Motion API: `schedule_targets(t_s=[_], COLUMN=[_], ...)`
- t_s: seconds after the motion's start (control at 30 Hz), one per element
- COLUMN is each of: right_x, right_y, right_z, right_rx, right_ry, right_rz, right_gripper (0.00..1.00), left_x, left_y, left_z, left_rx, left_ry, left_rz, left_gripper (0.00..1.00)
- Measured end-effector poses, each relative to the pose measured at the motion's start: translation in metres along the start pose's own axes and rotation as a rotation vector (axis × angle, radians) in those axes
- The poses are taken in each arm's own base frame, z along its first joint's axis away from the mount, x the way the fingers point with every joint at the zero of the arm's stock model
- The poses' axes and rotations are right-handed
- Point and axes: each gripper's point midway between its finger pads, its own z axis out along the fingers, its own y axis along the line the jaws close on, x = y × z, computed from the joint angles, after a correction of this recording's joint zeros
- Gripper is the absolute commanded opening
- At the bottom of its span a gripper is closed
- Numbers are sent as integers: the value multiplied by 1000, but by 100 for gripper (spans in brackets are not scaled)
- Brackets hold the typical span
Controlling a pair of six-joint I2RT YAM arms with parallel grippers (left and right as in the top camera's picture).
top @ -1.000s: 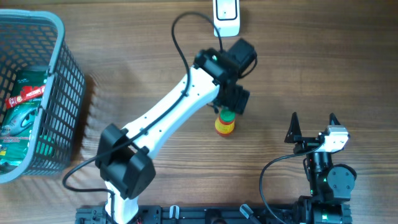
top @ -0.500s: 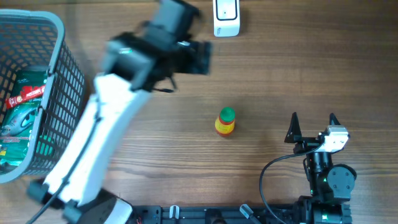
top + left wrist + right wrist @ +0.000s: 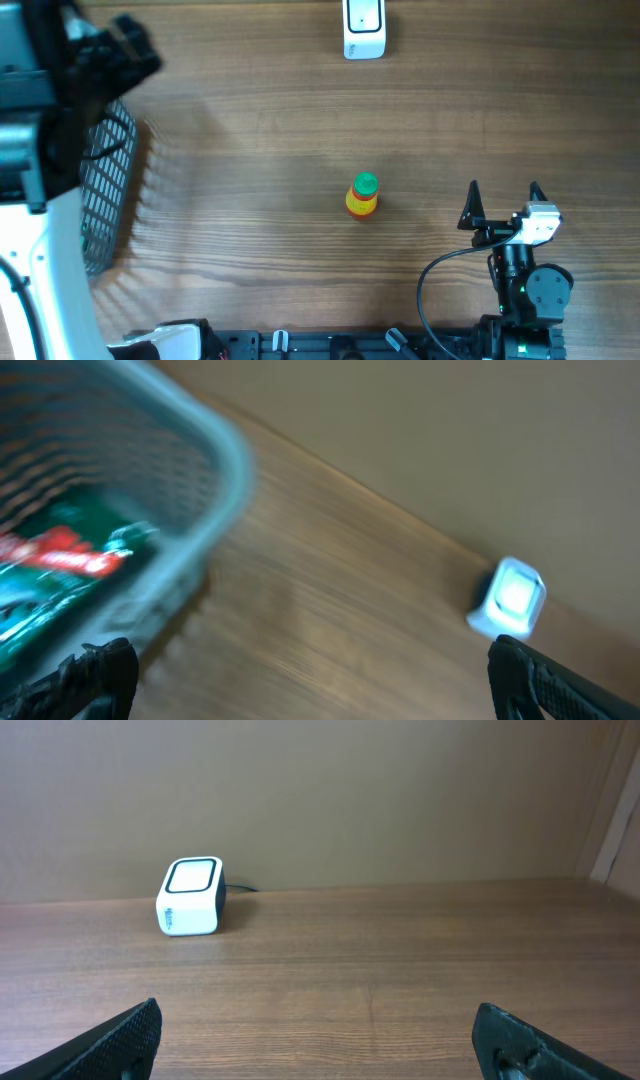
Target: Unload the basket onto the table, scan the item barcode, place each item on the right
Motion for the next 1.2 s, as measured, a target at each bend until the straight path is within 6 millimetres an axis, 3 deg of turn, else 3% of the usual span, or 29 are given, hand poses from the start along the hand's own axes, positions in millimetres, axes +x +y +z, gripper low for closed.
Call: schedule_targets(t_s=[0.13,0.37,0.6,0.87,0.97,1.2], right_x=[0,0,0,0,0,0], right_y=[0,0,0,0,0,0], right_z=[0,0,0,0,0,0], right_rx=[0,0,0,0,0,0], right_ry=[0,0,0,0,0,0], right_rz=[0,0,0,0,0,0], right_gripper=[100,100,100,100,100,100], left_x=[-9,-2,11,48,66,92], left_y=[55,112,136,156,176,215], left_z=[6,28,56,99,116,130], left_rx=[-126,-229,-280,-344,-383,-444], left_ry=[12,110,193,331,373,402], left_rz=[-177,-385,-452,-477,-513,-589], left_gripper=[100,100,100,100,100,100])
